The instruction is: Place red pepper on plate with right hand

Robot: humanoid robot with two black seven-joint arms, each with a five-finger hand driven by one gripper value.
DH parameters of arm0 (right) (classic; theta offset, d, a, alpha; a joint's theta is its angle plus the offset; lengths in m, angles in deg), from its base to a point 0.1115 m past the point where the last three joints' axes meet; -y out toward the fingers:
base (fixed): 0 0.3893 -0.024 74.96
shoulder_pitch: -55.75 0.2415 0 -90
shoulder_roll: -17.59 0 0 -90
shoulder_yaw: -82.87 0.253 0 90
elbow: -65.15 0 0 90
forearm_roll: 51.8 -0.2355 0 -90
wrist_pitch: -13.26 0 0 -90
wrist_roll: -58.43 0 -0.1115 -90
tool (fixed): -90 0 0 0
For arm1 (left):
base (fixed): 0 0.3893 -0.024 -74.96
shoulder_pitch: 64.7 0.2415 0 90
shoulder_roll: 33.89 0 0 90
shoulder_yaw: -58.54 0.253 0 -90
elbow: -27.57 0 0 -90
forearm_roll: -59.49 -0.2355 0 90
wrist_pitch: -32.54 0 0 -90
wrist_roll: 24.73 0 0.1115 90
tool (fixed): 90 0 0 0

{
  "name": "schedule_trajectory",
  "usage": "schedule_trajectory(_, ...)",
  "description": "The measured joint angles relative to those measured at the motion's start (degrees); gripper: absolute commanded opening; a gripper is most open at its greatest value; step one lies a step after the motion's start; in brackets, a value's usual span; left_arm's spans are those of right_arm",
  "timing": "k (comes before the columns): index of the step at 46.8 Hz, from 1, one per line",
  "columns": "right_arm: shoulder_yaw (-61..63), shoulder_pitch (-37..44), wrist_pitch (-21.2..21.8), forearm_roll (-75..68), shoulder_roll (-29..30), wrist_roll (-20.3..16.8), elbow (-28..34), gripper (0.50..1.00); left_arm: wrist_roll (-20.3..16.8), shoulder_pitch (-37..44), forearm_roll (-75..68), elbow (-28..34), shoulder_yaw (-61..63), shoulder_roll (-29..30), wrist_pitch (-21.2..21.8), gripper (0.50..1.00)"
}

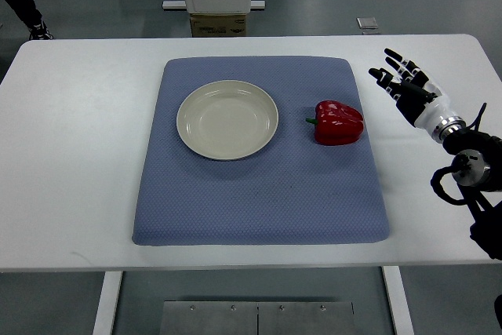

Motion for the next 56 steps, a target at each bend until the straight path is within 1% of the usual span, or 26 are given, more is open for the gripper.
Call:
schedule_trajectory(10, -0.3, -0.1, 0.6, 0.0, -0.7, 0.0, 0.4, 1.000, 0.0, 0.0, 0.0, 0.0, 0.0, 0.0, 0.0, 1.000)
schedule_trajectory(15, -3.0, 0.2, 2.3, 0.0, -1.8, 0.1, 0.7, 0.998, 0.0, 0.0, 0.0, 0.0, 0.0, 0.0, 0.0, 1.000)
schedule_trajectory(21, -5.3, 0.5, 2.5, 0.1, -2.7, 1.1, 1.2, 0.991, 0.0, 0.0, 0.0, 0.0, 0.0, 0.0, 0.0, 1.000)
schedule_trajectory(31, -10.7, 2.0, 2.6, 2.0, -5.8, 1.3, 3.8, 0.989, 0.0, 0.0, 0.0, 0.0, 0.0, 0.0, 0.0, 1.000)
schedule_trajectory(37, -12.3, 2.7, 2.9, 6.9, -6.8, 1.3, 6.1, 0.989, 0.0, 0.0, 0.0, 0.0, 0.0, 0.0, 0.0, 1.000)
schedule_trajectory(46, -15.5, 4.6, 5.2, 14.7, -8.2, 1.3, 8.6, 0.985, 0.0, 0.0, 0.0, 0.0, 0.0, 0.0, 0.0, 1.000)
schedule_trajectory(56, -22.1, 8.0, 5.3, 20.3, -10.2, 1.9, 10.3, 0.977, 0.0, 0.0, 0.0, 0.0, 0.0, 0.0, 0.0, 1.000)
